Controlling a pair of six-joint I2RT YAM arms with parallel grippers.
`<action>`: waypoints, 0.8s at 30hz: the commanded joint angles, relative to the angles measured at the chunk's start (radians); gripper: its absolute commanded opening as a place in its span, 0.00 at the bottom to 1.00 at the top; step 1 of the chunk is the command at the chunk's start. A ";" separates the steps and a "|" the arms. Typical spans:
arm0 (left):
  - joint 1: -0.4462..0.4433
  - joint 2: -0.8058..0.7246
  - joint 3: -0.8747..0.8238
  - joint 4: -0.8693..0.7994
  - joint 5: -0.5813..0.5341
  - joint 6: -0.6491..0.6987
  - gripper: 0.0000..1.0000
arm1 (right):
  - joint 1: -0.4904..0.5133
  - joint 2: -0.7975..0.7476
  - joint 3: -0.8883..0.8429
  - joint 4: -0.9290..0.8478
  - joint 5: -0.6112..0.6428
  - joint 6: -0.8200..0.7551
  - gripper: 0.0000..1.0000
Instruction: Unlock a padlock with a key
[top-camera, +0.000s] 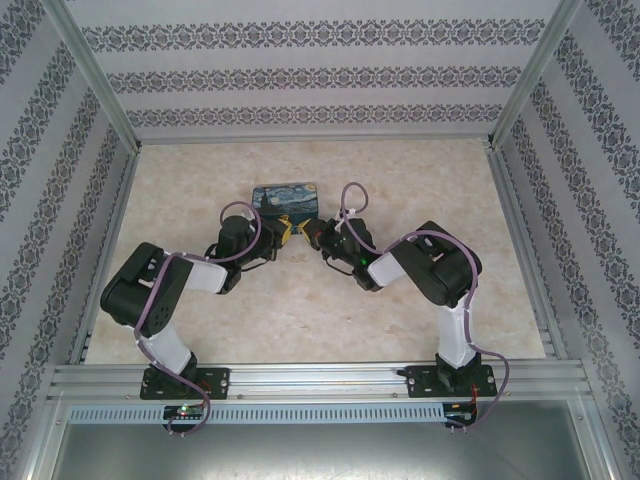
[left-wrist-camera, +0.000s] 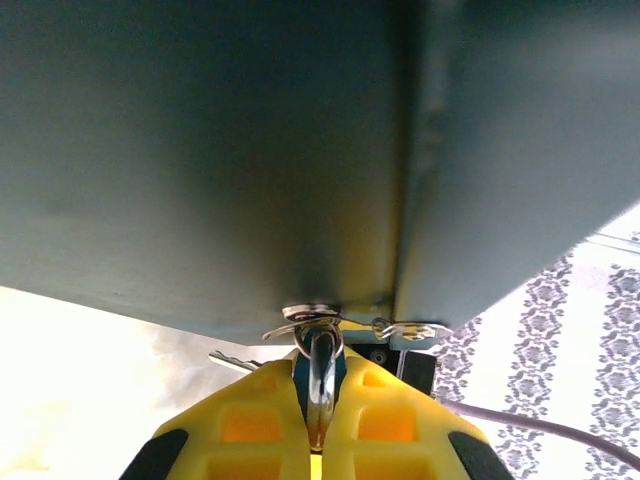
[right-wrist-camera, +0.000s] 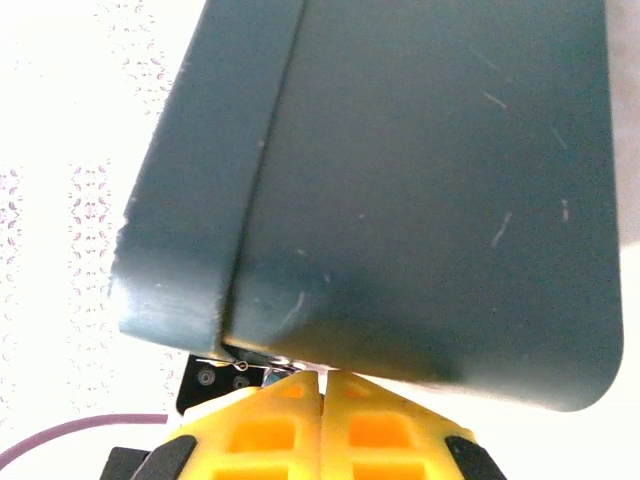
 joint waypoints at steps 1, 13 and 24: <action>-0.085 0.004 0.000 0.145 0.273 -0.070 0.00 | 0.038 -0.025 0.027 0.155 -0.135 -0.066 0.00; -0.086 -0.146 0.078 -0.331 0.285 0.318 0.00 | 0.088 0.018 0.120 0.241 -0.070 0.223 0.00; -0.086 -0.129 0.044 -0.281 0.268 0.318 0.00 | 0.111 0.038 0.160 0.241 -0.064 0.303 0.00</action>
